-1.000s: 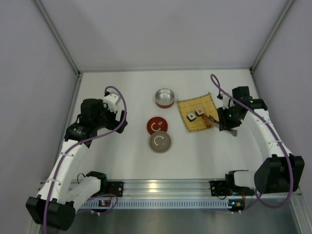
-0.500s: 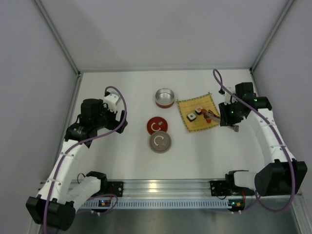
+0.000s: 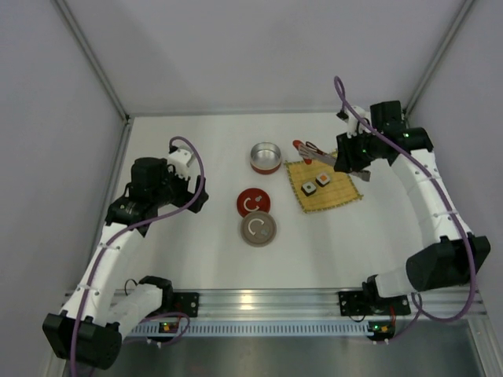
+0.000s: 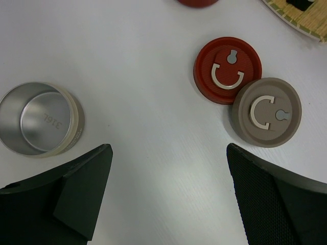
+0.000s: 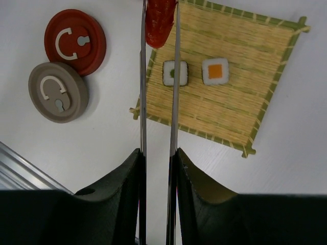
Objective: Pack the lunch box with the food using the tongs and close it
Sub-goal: Place the fake food in the packing box.
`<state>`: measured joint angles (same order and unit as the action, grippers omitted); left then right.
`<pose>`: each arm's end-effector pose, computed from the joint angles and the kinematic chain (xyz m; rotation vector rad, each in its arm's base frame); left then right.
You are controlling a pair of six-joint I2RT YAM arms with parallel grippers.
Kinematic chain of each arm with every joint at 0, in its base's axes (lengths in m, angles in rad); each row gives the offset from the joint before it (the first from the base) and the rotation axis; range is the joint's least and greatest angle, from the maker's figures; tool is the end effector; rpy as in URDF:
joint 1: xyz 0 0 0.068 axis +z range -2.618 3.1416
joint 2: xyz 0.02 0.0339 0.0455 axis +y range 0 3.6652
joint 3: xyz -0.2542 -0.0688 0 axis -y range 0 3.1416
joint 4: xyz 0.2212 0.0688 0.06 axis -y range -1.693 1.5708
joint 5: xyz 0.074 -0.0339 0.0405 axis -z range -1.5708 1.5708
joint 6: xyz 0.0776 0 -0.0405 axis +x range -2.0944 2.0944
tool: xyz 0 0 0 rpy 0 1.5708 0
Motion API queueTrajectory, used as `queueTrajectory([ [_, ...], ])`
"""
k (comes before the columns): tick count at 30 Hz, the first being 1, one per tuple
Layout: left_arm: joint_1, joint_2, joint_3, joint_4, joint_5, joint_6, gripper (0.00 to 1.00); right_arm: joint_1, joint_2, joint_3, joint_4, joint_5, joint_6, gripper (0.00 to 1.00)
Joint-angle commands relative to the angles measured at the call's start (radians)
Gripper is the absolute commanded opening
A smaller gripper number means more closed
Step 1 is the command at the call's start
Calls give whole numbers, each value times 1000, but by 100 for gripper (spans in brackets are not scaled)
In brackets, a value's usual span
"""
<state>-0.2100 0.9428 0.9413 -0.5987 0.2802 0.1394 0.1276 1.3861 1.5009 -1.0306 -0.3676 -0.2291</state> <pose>0.2054 -0.0657 0.2950 0.5333 2.0978 -0.3444 0.2696 0.0627 0.3322 -0.5848 2.3751 0.4112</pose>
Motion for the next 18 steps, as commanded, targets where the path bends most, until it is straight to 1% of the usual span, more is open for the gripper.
queueTrajectory([
  [1,4,8,11,60,24,-24,98,96,97,122,104,-44,13,0],
  [3,4,11,10,69,24,-31,98,124,155,162,112,-28,22,0],
  [7,4,22,8,83,30,-41,98,181,273,295,90,22,31,0],
  [12,4,31,4,97,31,-44,98,207,419,400,32,29,45,0],
  [18,4,30,-21,119,33,-57,98,218,514,496,21,24,54,0],
])
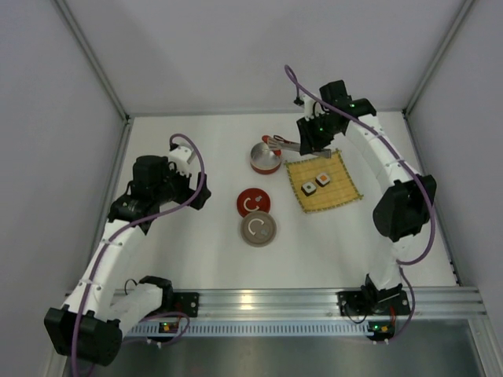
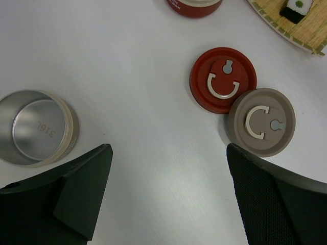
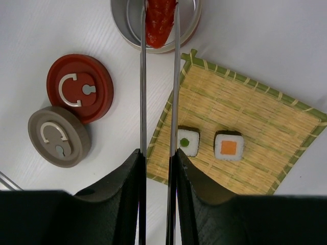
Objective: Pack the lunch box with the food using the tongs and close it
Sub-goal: Place the fake food in the packing box.
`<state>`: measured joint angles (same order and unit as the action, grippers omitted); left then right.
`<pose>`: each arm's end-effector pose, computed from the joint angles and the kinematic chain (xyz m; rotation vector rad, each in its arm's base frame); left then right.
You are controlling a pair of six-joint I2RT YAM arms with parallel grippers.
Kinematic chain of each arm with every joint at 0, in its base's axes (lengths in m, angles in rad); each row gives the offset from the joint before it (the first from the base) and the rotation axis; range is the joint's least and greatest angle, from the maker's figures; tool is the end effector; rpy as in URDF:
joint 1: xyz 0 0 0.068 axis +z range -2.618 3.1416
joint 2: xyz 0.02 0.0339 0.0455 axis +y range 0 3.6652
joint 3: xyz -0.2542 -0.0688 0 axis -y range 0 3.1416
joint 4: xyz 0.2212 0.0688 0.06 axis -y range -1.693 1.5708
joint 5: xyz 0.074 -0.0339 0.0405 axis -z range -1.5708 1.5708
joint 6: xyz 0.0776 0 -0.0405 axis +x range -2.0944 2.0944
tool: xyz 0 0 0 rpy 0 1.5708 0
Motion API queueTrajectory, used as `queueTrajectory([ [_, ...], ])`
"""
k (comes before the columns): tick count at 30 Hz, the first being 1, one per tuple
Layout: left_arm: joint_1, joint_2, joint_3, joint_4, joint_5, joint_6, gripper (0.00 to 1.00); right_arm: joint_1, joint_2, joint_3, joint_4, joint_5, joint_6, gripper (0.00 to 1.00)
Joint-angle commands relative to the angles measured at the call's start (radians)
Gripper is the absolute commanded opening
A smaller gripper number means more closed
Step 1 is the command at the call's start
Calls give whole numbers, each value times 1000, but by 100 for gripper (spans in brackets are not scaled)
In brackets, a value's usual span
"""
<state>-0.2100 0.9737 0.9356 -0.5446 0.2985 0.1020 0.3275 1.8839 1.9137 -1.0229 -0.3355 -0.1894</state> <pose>0.2144 -0.0690 0.2937 0.5042 2.0890 -0.3839 0.3687 0.1522 0.2985 -0.7752 2.4307 0.4827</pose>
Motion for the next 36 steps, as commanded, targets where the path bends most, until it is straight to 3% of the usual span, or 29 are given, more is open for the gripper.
queueTrajectory([
  [1,4,-1,-20,67,14,-19,98,19,26,90,17,-8,15,0],
  [36,4,5,-47,77,2,-5,98,50,172,117,18,16,11,0],
])
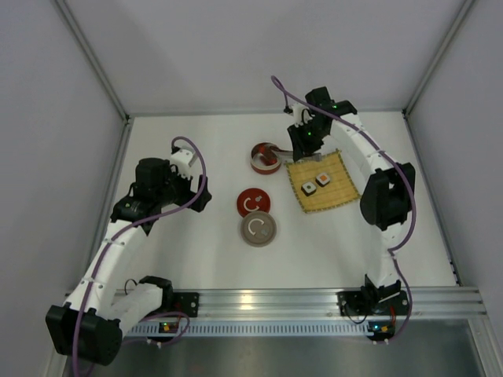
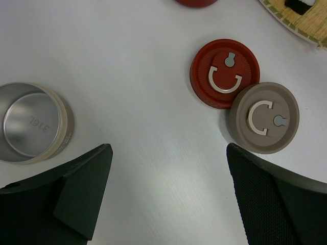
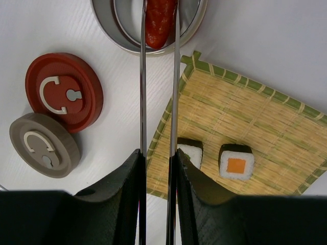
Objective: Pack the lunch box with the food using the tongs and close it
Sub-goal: Place the fake food in the packing box.
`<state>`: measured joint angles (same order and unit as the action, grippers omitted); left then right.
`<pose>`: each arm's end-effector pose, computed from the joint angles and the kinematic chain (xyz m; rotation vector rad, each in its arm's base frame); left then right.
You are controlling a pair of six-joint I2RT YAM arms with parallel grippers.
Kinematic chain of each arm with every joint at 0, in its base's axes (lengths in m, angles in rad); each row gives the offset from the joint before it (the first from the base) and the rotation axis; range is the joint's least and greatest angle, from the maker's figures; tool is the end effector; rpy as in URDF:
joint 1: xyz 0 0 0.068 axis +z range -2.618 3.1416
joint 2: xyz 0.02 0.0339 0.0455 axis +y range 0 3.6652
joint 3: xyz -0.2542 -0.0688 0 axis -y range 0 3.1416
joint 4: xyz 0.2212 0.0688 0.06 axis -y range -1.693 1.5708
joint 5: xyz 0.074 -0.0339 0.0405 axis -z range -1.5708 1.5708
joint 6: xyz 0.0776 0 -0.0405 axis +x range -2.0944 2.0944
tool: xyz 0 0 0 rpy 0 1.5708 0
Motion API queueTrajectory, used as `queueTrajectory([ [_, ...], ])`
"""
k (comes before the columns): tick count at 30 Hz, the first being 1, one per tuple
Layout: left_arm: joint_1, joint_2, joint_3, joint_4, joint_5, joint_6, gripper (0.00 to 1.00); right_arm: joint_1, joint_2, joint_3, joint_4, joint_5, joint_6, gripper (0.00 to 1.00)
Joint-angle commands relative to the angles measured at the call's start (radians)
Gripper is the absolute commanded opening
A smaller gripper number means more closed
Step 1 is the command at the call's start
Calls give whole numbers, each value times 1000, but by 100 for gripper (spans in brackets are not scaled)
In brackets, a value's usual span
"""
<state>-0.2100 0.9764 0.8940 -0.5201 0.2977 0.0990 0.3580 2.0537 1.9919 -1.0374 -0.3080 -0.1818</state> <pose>0.2154 -0.0692 0.2817 0.5012 2.1100 -0.3868 0.3942 0.1726 0.2531 -0.8054 2.5390 0.4679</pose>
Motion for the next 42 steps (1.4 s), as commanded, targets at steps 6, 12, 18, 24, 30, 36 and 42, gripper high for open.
queueTrajectory([
  [6,4,4,-10,57,3,-2,98,22,6,39,36,-19,7,18],
  [12,4,1,-7,54,3,-4,98,25,-1,48,33,-20,13,43],
  [18,4,-4,2,48,4,-7,99,25,-32,59,25,-16,13,50],
  [24,4,-21,6,40,9,-13,99,13,-130,42,27,-16,7,38],
  [30,4,-30,23,20,9,-5,98,-13,-280,-62,43,1,-22,34],
  [36,4,-38,26,6,-3,8,99,-56,-455,-270,62,41,-73,32],
  [42,4,-25,45,-41,38,5,98,-203,-616,-485,47,49,-132,33],
])
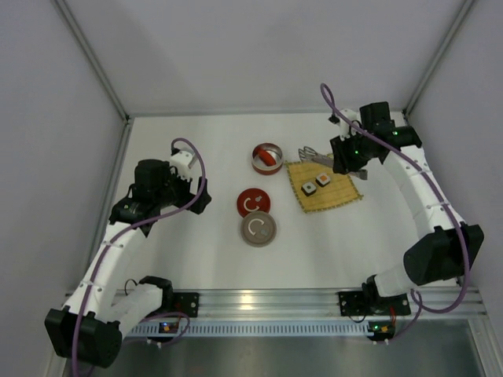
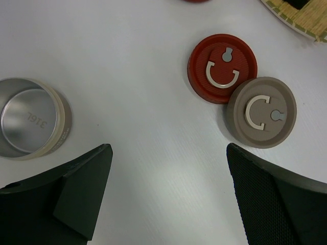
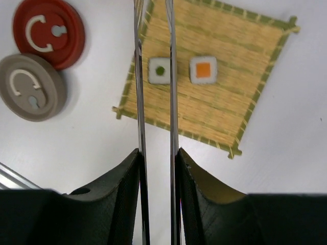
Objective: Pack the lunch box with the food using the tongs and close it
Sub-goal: Place the fake food in the packing box, then pick up the fake food from the plate.
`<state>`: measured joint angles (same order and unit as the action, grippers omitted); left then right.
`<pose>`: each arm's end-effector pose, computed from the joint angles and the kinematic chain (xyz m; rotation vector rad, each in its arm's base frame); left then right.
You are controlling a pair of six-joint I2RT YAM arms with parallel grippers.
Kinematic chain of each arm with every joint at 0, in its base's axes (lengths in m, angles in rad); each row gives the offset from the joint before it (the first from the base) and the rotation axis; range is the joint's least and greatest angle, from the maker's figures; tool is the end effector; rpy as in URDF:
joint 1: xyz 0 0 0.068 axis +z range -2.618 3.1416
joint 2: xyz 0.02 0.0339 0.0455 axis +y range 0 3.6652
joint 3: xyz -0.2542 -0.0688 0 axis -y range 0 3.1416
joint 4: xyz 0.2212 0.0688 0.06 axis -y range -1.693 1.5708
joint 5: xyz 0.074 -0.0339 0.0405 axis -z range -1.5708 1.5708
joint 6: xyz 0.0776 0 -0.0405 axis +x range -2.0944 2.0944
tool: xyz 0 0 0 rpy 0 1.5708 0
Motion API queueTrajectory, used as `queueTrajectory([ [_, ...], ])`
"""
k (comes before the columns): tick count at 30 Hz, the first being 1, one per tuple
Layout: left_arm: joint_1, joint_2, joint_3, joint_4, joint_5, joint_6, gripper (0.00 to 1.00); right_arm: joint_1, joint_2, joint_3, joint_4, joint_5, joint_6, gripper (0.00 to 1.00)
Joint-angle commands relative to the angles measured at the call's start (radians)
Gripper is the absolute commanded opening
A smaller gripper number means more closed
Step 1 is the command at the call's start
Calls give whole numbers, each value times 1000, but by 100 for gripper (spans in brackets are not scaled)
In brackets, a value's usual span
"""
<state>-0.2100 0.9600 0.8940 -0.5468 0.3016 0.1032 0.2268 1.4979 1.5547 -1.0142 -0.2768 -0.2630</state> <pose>0.2104 -0.0684 0.2818 0.5079 2.1181 -0.3897 0.2919 0.0891 0.3179 -0.7145 2.4032 0.3345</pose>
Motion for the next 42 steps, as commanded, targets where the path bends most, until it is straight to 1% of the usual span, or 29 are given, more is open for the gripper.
queueTrajectory([
  [1,4,-7,46,-19,39,1,98,-93,-91,-92,19,19,-65,33],
  [2,4,-7,48,-24,44,1,98,-127,-106,-116,14,34,-77,32],
  [5,4,-7,48,-27,50,0,98,-174,-154,-203,20,71,-134,33],
  [7,4,-6,48,-28,50,0,98,-190,-171,-247,25,80,-151,33],
  [10,4,-6,48,-27,48,-3,99,-211,-173,-272,34,80,-165,34],
  [16,6,-7,49,-36,37,3,98,-215,-150,-272,34,44,-168,39],
  [23,4,-9,48,-33,33,6,98,-215,-116,-262,42,25,-160,41],
  [27,4,-4,43,-25,27,4,98,-216,-99,-243,40,14,-150,44],
  [42,4,6,25,1,27,0,98,-193,-44,-257,94,33,-137,47],
])
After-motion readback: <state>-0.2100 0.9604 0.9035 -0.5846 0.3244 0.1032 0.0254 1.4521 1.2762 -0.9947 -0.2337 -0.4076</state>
